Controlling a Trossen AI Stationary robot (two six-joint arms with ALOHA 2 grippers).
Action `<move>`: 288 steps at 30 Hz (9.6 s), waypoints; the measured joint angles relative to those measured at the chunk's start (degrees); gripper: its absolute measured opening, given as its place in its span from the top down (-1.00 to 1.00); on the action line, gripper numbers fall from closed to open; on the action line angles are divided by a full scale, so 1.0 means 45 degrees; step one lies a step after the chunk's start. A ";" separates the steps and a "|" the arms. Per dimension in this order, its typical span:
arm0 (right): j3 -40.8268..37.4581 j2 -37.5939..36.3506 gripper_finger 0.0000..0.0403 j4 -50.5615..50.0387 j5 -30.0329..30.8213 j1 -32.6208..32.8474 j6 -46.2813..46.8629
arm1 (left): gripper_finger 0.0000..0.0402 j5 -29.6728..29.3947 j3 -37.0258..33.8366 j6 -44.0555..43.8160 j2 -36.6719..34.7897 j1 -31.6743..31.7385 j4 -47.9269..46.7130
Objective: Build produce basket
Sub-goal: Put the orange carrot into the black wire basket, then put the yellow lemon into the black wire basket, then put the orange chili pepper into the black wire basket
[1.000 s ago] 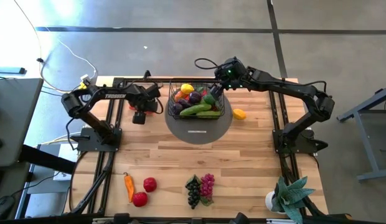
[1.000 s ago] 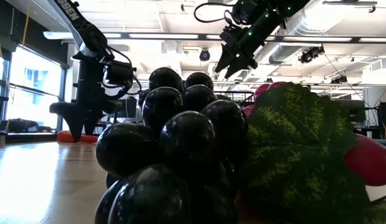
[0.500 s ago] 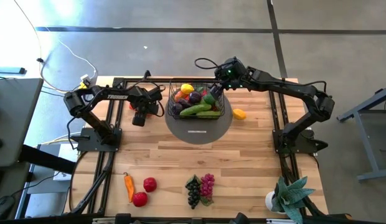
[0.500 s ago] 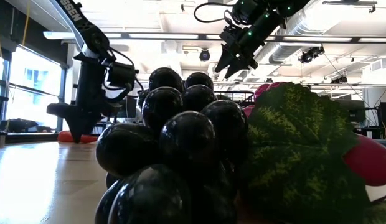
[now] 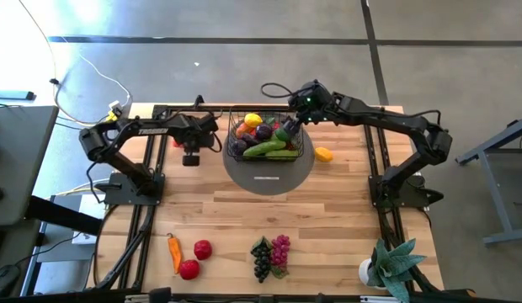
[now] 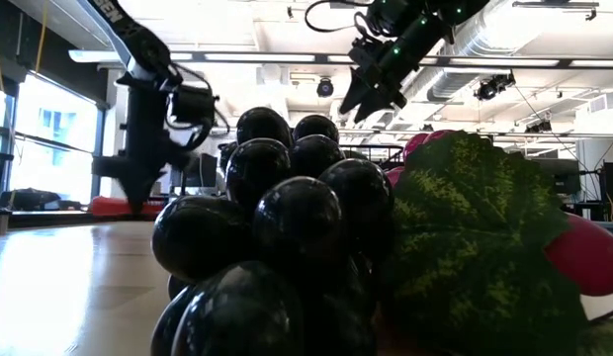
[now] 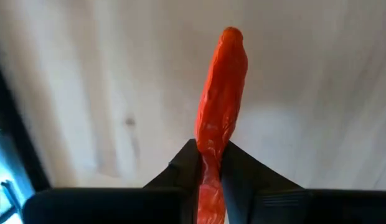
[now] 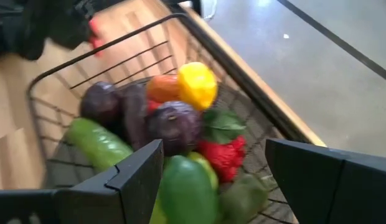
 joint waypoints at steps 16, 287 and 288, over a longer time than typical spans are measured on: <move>0.0001 -0.0004 -0.32 -0.0019 0.0332 0.0866 0.1299 | 0.85 -0.0590 0.3501 -0.1867 -0.2901 -0.0372 -0.0021; -0.3439 -0.1243 -0.40 0.4249 -0.0964 0.3863 0.2306 | -0.13 0.0936 0.7127 -2.8519 -0.2052 -1.6014 -0.7988; -0.3439 -0.1243 -0.40 0.4231 -0.0965 0.3863 0.2285 | -0.13 0.0917 0.6948 -2.9221 -0.2006 -1.6335 -0.7956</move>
